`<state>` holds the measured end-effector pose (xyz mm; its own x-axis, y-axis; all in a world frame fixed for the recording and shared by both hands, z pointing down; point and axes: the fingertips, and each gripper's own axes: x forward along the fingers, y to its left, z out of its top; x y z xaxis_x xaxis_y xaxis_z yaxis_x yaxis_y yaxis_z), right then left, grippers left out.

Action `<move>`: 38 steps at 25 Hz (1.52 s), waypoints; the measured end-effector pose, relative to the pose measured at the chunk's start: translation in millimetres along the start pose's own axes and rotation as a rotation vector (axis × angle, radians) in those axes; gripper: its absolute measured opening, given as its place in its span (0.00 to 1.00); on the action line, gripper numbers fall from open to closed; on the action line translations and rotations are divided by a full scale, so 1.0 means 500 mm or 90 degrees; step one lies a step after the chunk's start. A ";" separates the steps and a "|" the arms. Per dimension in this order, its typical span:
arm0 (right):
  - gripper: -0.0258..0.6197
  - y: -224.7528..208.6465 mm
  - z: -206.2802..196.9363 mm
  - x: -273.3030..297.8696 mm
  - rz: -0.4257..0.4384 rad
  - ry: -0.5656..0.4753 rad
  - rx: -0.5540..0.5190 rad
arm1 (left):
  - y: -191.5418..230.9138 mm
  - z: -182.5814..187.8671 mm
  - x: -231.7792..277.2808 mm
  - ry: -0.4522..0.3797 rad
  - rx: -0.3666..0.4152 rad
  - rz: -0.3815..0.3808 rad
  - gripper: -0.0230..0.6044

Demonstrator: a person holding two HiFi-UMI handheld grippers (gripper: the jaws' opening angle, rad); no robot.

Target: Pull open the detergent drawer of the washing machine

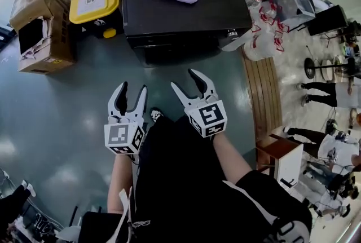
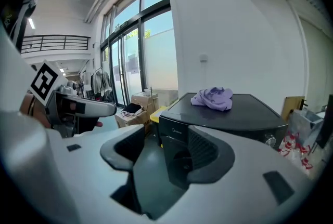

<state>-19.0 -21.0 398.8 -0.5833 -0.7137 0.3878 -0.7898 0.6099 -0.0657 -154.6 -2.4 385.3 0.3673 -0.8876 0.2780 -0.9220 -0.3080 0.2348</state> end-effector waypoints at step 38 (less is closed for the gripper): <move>0.44 -0.196 -0.177 0.334 -0.057 0.104 0.099 | 0.195 -0.205 0.349 0.149 0.041 -0.001 0.43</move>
<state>-22.3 -169.4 551.2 -0.4809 -0.6899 0.5410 -0.8642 0.4773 -0.1595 -167.6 -152.2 552.3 0.3798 -0.7861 0.4876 -0.9247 -0.3370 0.1771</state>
